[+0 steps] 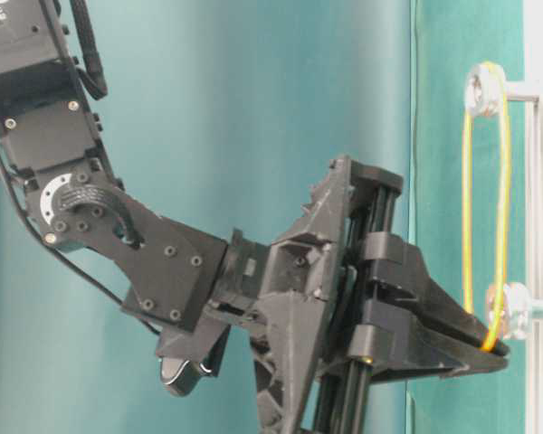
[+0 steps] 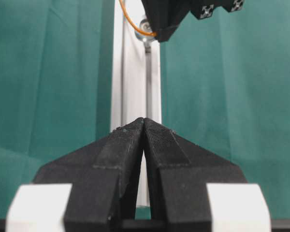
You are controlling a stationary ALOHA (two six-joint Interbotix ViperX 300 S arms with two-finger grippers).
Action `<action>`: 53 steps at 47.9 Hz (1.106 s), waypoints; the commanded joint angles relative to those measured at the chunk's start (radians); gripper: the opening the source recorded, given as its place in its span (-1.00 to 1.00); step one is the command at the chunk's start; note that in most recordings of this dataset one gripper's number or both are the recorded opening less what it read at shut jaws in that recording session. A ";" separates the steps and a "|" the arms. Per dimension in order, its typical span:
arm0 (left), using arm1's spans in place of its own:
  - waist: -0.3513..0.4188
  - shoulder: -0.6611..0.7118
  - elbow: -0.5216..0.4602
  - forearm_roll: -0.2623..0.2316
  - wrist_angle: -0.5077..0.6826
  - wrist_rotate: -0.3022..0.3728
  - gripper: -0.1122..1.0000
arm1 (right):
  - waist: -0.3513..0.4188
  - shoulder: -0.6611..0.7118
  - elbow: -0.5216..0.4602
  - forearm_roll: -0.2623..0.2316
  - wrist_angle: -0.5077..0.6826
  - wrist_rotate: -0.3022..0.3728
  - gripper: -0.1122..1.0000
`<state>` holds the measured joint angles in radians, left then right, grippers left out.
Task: Hook the rubber onto the shaft.
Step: 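Stretch the band left toward the left metal peg with the right gripper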
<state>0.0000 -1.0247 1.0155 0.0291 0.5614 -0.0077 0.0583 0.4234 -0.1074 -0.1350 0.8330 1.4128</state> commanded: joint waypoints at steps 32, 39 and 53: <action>0.003 0.003 -0.031 0.003 -0.005 0.002 -0.80 | -0.008 0.008 -0.031 -0.006 -0.052 0.032 -0.64; 0.003 0.002 -0.031 0.002 -0.005 0.002 -0.80 | -0.008 0.014 -0.032 -0.005 -0.051 0.034 -0.64; 0.003 0.003 -0.031 0.002 -0.005 0.002 -0.80 | -0.008 0.017 -0.032 -0.005 -0.048 0.034 -0.64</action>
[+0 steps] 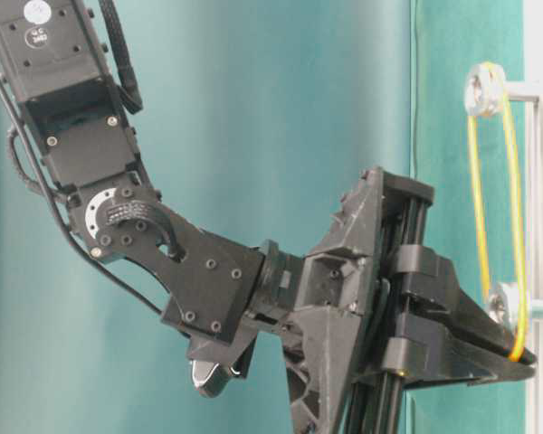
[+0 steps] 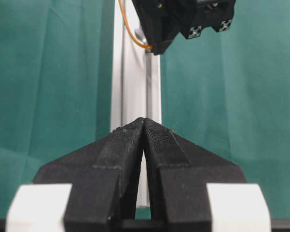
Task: Hook the rubber onto the shaft.
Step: 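Stretch the band left toward the left metal peg with the right gripper, then lower the band over the left peg and open the right gripper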
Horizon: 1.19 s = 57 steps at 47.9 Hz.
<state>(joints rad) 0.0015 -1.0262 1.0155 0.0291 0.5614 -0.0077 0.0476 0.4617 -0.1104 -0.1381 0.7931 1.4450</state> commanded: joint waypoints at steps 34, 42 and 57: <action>0.002 0.005 -0.031 0.003 -0.005 0.000 -0.80 | 0.044 -0.034 -0.018 -0.003 0.058 0.000 -0.64; 0.002 0.003 -0.031 0.002 -0.005 0.000 -0.80 | 0.044 -0.052 0.002 -0.003 0.080 -0.002 -0.64; 0.002 0.003 -0.031 0.002 -0.005 0.000 -0.80 | 0.044 -0.092 0.051 -0.021 0.080 -0.002 -0.64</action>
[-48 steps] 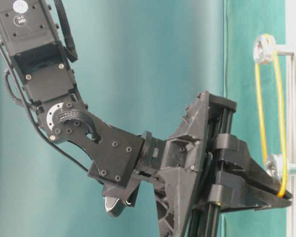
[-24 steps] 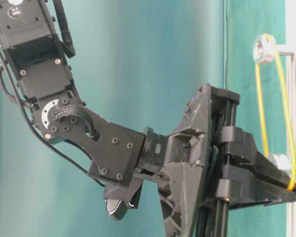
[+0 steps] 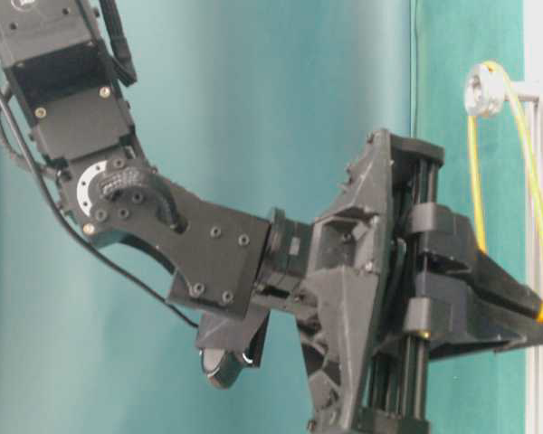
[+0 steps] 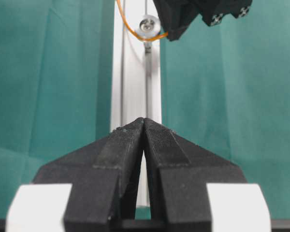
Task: Hook the rubber onto the shaft.
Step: 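Lower the band over the left peg and open the right gripper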
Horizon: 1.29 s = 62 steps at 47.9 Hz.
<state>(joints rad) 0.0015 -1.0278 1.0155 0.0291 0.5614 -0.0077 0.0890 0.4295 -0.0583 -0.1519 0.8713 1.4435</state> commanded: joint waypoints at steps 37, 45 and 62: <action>0.002 0.006 -0.031 0.002 0.008 0.000 -0.80 | 0.003 -0.115 0.077 -0.021 -0.003 -0.023 -0.64; 0.002 0.006 -0.031 0.002 0.008 0.000 -0.80 | 0.003 -0.115 0.077 -0.023 -0.002 -0.028 -0.64; 0.002 0.006 -0.032 0.002 0.008 0.000 -0.80 | 0.003 -0.115 0.075 -0.029 0.002 -0.028 0.16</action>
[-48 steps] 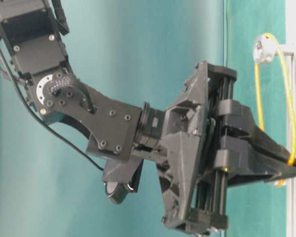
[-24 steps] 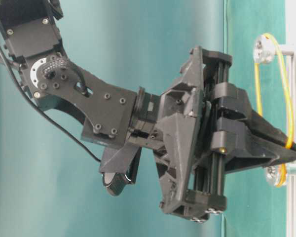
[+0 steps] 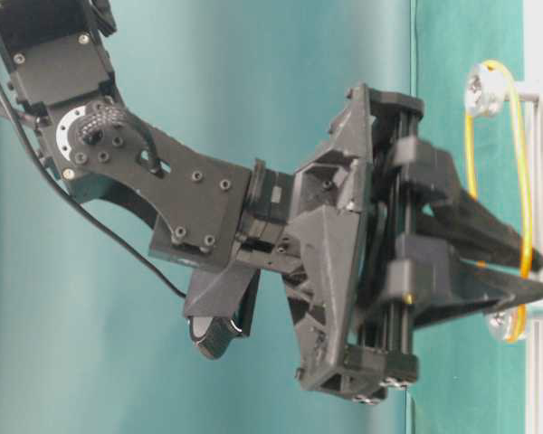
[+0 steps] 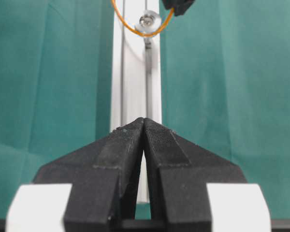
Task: Hook the rubber onto the shaft.
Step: 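Lower the band over the left peg and open the right gripper, then withdraw the open right gripper up and to the right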
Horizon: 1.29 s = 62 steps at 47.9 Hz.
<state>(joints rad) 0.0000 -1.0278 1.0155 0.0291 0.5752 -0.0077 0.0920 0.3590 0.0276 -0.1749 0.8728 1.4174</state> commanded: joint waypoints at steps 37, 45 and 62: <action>0.003 0.005 -0.031 0.002 -0.006 0.000 -0.80 | 0.000 -0.118 -0.014 -0.037 0.029 -0.025 0.65; 0.003 0.005 -0.031 0.002 -0.006 0.002 -0.80 | 0.000 -0.169 -0.018 -0.037 0.086 -0.035 0.65; 0.003 0.005 -0.032 0.002 -0.006 0.000 -0.80 | 0.000 -0.272 -0.044 -0.037 0.216 -0.089 0.65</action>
<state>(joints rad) 0.0000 -1.0278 1.0155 0.0291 0.5752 -0.0061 0.0890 0.1396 0.0107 -0.2086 1.0661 1.3315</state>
